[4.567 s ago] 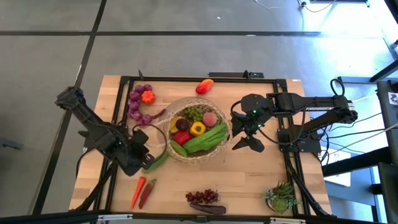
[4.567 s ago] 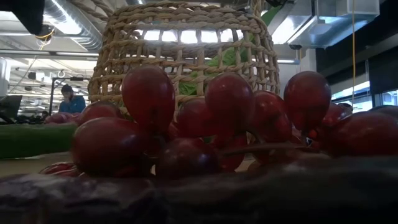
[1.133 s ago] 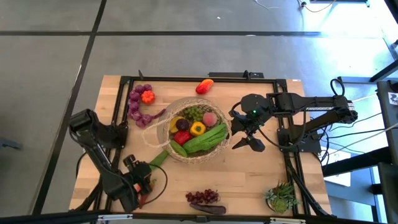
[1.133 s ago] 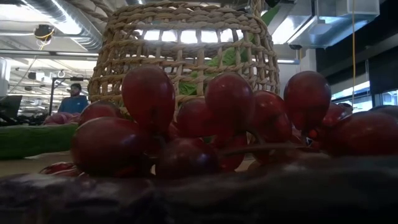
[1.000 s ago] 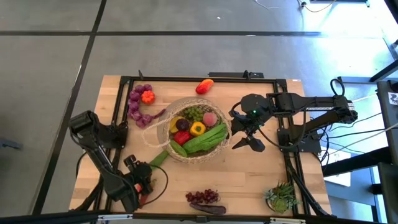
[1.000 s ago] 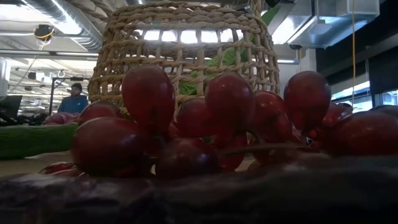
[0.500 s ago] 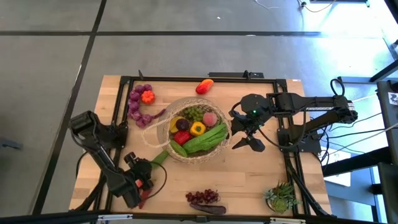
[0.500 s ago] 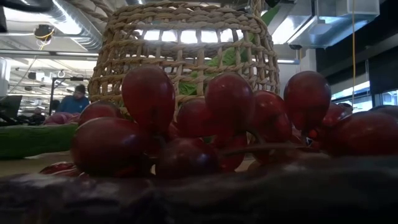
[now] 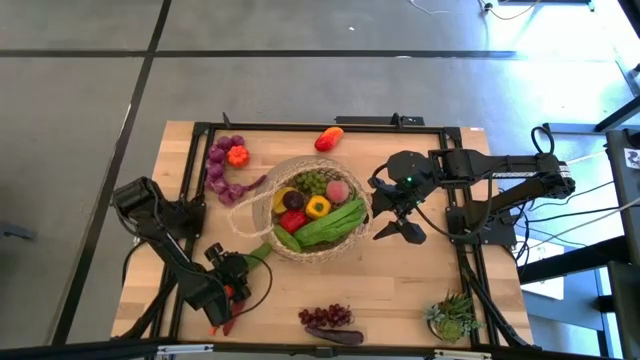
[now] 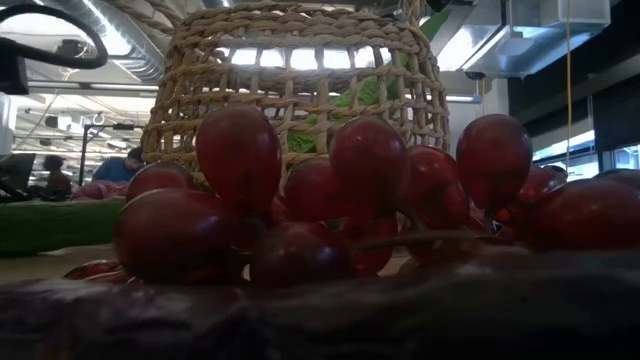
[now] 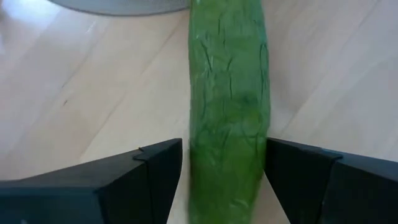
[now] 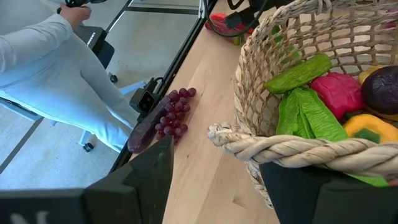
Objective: Build produce basket
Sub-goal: Put the green cucumber into the brown basket
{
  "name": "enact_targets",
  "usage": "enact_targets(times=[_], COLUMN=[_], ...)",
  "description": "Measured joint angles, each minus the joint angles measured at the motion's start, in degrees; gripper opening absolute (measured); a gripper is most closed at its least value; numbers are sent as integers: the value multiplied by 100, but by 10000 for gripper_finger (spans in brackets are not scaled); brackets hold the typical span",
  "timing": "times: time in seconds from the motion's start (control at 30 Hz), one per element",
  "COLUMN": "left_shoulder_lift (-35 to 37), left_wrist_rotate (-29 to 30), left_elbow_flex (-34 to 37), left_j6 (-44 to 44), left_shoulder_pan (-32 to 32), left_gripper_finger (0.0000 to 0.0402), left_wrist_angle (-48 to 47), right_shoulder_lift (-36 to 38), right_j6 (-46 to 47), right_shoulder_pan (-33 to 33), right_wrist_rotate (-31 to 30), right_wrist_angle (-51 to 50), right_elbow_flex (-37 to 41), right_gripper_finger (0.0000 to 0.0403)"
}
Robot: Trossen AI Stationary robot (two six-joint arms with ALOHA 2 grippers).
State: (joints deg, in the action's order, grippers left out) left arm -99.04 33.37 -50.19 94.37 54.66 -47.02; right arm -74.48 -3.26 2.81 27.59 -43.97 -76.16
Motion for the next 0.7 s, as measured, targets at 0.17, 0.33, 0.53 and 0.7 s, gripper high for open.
enact_targets(times=[0.17, 0.33, 0.53, 0.7], left_shoulder_lift=[0, 0, 21, 33], left_wrist_rotate=[0, -45, -438, -801], left_elbow_flex=[0, 0, -13, -24], left_j6=[0, -56, -241, -354], left_shoulder_pan=[-29, -112, -333, -418], left_gripper_finger=[205, 201, 143, 107], left_wrist_angle=[186, 199, 230, 341], right_shoulder_lift=[0, 0, 0, 0], right_j6=[-3, -6, -5, -7], right_shoulder_pan=[0, 0, -1, 0], right_wrist_rotate=[0, 0, 0, 0], right_wrist_angle=[1, 0, 1, 0], right_elbow_flex=[0, 0, 0, 0], right_gripper_finger=[223, 223, 223, 223])
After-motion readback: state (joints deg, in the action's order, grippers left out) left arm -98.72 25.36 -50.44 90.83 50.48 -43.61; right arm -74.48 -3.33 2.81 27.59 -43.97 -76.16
